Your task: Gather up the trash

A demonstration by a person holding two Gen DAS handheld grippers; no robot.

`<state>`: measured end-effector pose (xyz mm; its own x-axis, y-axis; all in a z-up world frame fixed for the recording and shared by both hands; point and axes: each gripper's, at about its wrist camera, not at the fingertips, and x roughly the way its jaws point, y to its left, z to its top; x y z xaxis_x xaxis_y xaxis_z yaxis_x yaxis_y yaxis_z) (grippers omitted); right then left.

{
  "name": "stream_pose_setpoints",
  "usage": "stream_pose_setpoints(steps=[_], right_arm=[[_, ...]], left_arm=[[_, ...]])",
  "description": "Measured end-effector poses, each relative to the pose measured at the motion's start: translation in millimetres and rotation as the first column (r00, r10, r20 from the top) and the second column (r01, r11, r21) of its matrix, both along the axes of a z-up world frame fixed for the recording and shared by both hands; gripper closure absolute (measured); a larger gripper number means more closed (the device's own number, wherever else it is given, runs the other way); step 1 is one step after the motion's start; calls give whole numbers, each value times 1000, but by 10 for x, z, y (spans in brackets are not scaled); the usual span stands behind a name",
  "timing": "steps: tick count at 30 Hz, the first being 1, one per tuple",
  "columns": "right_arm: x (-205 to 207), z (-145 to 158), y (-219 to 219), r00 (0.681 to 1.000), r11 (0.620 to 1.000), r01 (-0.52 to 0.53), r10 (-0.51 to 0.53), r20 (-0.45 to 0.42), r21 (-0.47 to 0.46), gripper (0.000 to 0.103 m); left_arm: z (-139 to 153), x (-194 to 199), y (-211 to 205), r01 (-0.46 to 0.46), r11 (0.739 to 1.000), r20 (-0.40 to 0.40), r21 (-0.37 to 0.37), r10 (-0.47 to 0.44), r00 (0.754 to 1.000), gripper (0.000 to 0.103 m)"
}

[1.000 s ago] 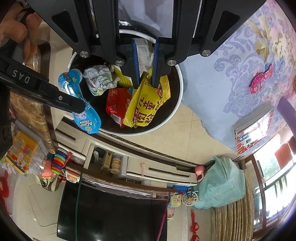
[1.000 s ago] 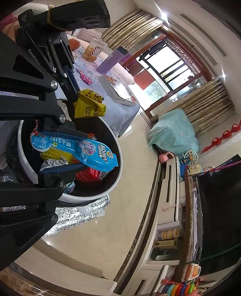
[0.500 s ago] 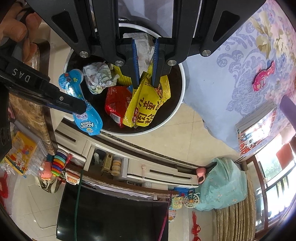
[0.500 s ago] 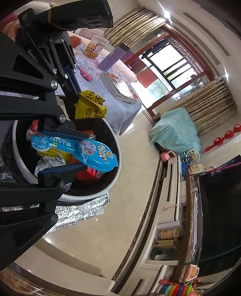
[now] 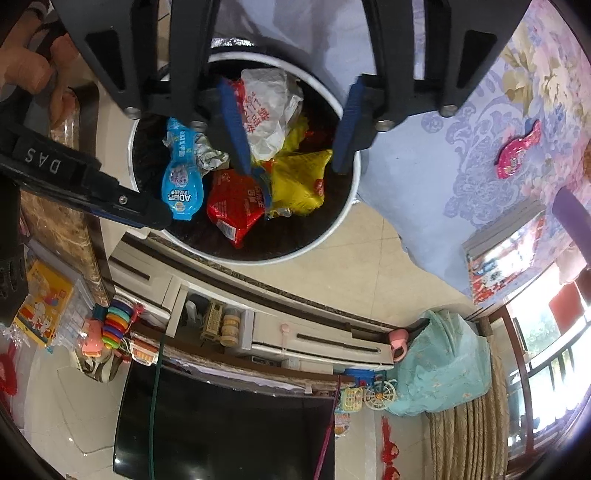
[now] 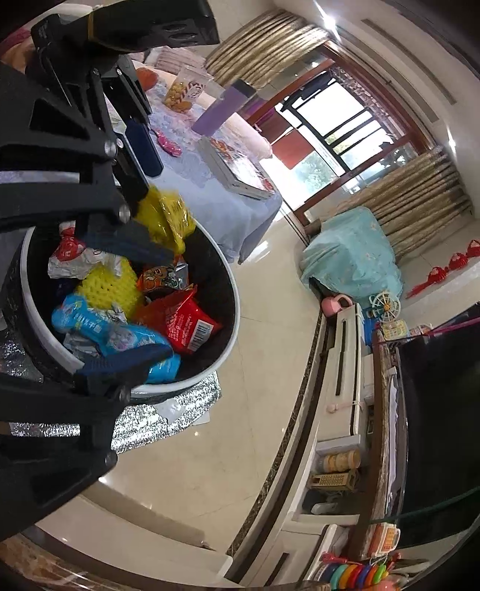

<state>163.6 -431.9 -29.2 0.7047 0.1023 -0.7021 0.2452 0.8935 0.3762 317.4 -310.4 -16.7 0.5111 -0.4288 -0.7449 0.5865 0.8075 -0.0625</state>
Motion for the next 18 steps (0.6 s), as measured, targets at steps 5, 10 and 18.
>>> stream_pose_setpoints(steps=[5,10,18], right_arm=[[-157,129,68,999,1000,11,-11,43,13,29],[-400,209,207,997,998,19,-23,78,60,11],[-910,233,677,991,997,38,-46,122,63,2]], left_arm=[[57,-177,282,-41,998,2,-38,41,999,44],[85,-526,690,-95,990,-2,-106,95,995,40],[30,-1327,1380,-173,964,49,-204,186,981,24]])
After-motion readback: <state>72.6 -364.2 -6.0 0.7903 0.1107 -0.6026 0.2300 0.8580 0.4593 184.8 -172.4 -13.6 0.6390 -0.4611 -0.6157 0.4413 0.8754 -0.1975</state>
